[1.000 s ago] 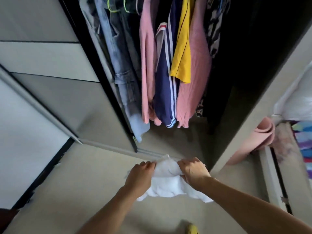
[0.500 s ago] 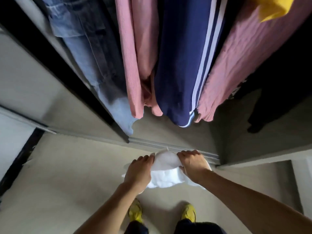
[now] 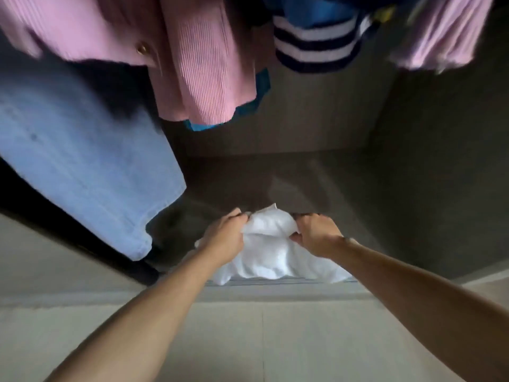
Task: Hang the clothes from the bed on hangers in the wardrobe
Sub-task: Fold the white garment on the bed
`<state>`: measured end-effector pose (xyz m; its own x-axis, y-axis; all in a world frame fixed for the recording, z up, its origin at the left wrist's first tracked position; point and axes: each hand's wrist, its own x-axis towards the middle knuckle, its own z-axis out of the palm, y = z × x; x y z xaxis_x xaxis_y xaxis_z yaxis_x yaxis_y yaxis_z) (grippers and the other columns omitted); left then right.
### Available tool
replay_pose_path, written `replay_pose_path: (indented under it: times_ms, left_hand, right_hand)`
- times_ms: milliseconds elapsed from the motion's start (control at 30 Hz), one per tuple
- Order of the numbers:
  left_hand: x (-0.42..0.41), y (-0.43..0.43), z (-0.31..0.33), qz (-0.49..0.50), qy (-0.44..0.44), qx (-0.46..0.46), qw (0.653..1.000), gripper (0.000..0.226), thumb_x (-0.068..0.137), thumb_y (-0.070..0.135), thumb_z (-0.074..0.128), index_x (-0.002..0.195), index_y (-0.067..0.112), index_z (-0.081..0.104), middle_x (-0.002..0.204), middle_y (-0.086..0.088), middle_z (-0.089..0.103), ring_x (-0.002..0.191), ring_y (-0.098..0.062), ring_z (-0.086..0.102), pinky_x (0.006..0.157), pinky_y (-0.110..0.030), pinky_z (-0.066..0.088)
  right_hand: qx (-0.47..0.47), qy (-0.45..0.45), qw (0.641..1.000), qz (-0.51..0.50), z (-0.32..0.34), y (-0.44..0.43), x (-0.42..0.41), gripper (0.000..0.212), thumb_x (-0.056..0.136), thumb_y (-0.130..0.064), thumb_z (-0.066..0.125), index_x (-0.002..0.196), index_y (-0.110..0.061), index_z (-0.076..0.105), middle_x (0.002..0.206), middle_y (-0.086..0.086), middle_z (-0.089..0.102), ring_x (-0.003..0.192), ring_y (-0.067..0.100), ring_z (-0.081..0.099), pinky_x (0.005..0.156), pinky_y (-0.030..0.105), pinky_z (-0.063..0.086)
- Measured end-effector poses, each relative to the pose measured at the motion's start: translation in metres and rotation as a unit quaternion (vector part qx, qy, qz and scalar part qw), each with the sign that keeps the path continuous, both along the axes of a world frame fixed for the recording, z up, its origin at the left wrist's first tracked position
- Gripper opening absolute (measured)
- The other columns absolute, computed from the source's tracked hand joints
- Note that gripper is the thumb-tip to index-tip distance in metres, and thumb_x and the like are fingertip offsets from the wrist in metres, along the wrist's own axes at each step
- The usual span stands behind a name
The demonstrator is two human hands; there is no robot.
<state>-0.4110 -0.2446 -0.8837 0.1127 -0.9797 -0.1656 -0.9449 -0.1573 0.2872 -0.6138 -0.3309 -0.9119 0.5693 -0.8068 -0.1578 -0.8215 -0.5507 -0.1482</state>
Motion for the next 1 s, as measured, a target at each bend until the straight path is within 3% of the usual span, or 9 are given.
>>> replay_pose_path:
  times_ms: [100, 167, 300, 433, 533, 700, 800, 900, 1000]
  left_hand:
    - [0.007, -0.042, -0.038, -0.009, 0.008, -0.031, 0.999, 0.035, 0.091, 0.007, 0.047, 0.124, 0.017, 0.054, 0.133, -0.003, 0.052, 0.122, -0.03, 0.051, 0.095, -0.038, 0.045]
    - [0.006, -0.068, -0.059, 0.022, 0.024, -0.038, 0.999, 0.042, 0.097, 0.015, 0.045, 0.138, 0.024, 0.044, 0.139, -0.006, 0.049, 0.127, -0.03, 0.046, 0.101, -0.039, 0.041]
    - [-0.001, -0.09, -0.094, 0.077, 0.034, -0.067, 0.994, 0.055, 0.097, 0.02, 0.046, 0.148, 0.029, 0.028, 0.155, -0.005, 0.027, 0.142, -0.025, 0.026, 0.112, -0.042, 0.024]
    - [0.005, -0.064, -0.131, -0.002, -0.065, -0.12, 0.991, 0.05, 0.09, 0.029, 0.051, 0.139, 0.025, 0.044, 0.142, -0.006, 0.041, 0.127, -0.031, 0.04, 0.104, -0.04, 0.034]
    - [0.002, -0.054, -0.158, -0.031, -0.076, -0.104, 0.991, 0.049, 0.093, 0.041, 0.045, 0.14, 0.027, 0.044, 0.149, -0.007, 0.033, 0.134, -0.031, 0.034, 0.105, -0.041, 0.031]
    - [-0.008, -0.061, -0.206, -0.041, -0.053, -0.014, 0.998, 0.058, 0.096, 0.059, 0.023, 0.15, 0.043, 0.007, 0.161, 0.001, -0.01, 0.147, -0.028, -0.007, 0.116, -0.055, 0.004]
    - [-0.001, -0.055, -0.238, -0.031, -0.061, 0.038, 0.997, 0.064, 0.089, 0.069, 0.01, 0.148, 0.046, -0.002, 0.16, 0.003, -0.017, 0.146, -0.03, -0.016, 0.114, -0.061, 0.001]
    - [0.006, -0.058, -0.255, -0.016, -0.082, 0.025, 0.996, 0.079, 0.073, 0.073, -0.012, 0.148, 0.047, -0.005, 0.159, 0.004, -0.019, 0.146, -0.029, -0.017, 0.114, -0.062, -0.001]
    - [0.009, -0.076, -0.26, -0.006, -0.084, -0.002, 0.996, 0.071, 0.081, 0.072, -0.004, 0.148, 0.048, -0.003, 0.16, 0.005, -0.016, 0.147, -0.027, -0.016, 0.114, -0.061, -0.001]
  right_hand:
    - [0.044, -0.018, 0.999, -0.021, -0.03, -0.042, 0.009, 0.046, 0.085, -0.041, 0.067, 0.124, -0.016, 0.06, 0.12, 0.009, 0.065, 0.106, 0.028, 0.063, 0.084, 0.03, 0.049]
    - [0.053, -0.02, 0.998, -0.033, -0.047, -0.065, 0.013, 0.05, 0.086, -0.034, 0.068, 0.129, -0.012, 0.056, 0.128, 0.011, 0.061, 0.114, 0.028, 0.059, 0.089, 0.03, 0.045]
    - [-0.039, 0.048, 0.995, -0.079, -0.069, -0.092, 0.009, 0.06, 0.092, -0.042, 0.057, 0.142, -0.014, 0.042, 0.141, 0.009, 0.049, 0.128, 0.029, 0.049, 0.103, 0.038, 0.041]
    - [-0.114, -0.009, 0.987, -0.112, -0.086, -0.069, -0.01, 0.056, 0.094, -0.039, 0.049, 0.145, -0.022, 0.036, 0.147, 0.007, 0.041, 0.131, 0.029, 0.042, 0.104, 0.04, 0.036]
    - [-0.162, -0.05, 0.982, -0.085, -0.122, -0.032, -0.015, 0.058, 0.091, -0.05, 0.034, 0.143, -0.026, 0.041, 0.15, 0.01, 0.038, 0.137, 0.033, 0.037, 0.107, 0.049, 0.035]
    - [-0.027, 0.01, 0.992, -0.121, -0.196, -0.014, -0.018, 0.075, 0.085, -0.073, 0.009, 0.151, -0.042, -0.007, 0.161, 0.0, -0.016, 0.148, 0.027, -0.014, 0.112, 0.061, 0.009]
    - [-0.012, 0.04, 0.99, -0.132, -0.215, -0.025, -0.024, 0.078, 0.081, -0.077, 0.004, 0.15, -0.043, -0.008, 0.161, -0.001, -0.018, 0.148, 0.027, -0.014, 0.113, 0.061, 0.01]
    - [-0.012, 0.069, 0.992, -0.107, -0.218, -0.044, -0.02, 0.079, 0.08, -0.077, -0.001, 0.15, -0.043, -0.008, 0.161, -0.001, -0.018, 0.148, 0.026, -0.013, 0.114, 0.06, 0.007]
    - [-0.024, 0.069, 0.993, -0.096, -0.22, -0.065, -0.015, 0.081, 0.077, -0.076, -0.007, 0.151, -0.042, -0.007, 0.161, 0.0, -0.016, 0.149, 0.025, -0.013, 0.114, 0.059, 0.003]
